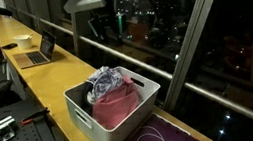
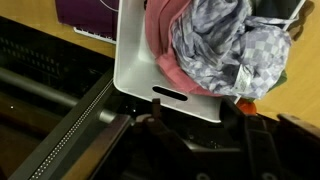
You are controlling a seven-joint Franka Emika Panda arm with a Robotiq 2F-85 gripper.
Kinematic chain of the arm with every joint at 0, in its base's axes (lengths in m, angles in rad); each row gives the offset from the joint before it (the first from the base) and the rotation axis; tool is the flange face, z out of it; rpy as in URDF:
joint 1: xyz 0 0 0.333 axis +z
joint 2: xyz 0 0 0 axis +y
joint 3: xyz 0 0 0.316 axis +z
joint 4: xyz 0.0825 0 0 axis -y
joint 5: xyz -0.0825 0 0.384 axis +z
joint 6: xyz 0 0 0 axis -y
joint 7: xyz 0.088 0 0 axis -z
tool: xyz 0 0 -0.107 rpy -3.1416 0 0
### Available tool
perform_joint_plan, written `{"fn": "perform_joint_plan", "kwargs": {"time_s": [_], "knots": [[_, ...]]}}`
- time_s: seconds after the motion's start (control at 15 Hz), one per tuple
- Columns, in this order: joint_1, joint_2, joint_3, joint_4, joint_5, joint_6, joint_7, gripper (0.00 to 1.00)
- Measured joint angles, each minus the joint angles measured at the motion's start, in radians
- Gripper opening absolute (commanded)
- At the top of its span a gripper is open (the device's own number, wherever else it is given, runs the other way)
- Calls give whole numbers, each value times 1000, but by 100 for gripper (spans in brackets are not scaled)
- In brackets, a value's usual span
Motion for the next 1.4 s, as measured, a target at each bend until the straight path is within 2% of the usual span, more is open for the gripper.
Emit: {"fn": "perform_joint_plan", "kwargs": {"time_s": [0.07, 0.33, 0.73, 1.07, 1.4], "knots": [[-4, -8, 0, -3, 0, 0, 0, 100], [9, -37, 24, -21, 1, 0, 8, 100], [83, -13, 135, -36, -9, 0, 80, 100], [133, 82, 198, -35, -67, 1, 138, 100], [168, 217, 211, -29, -183, 14, 150, 100]]}}
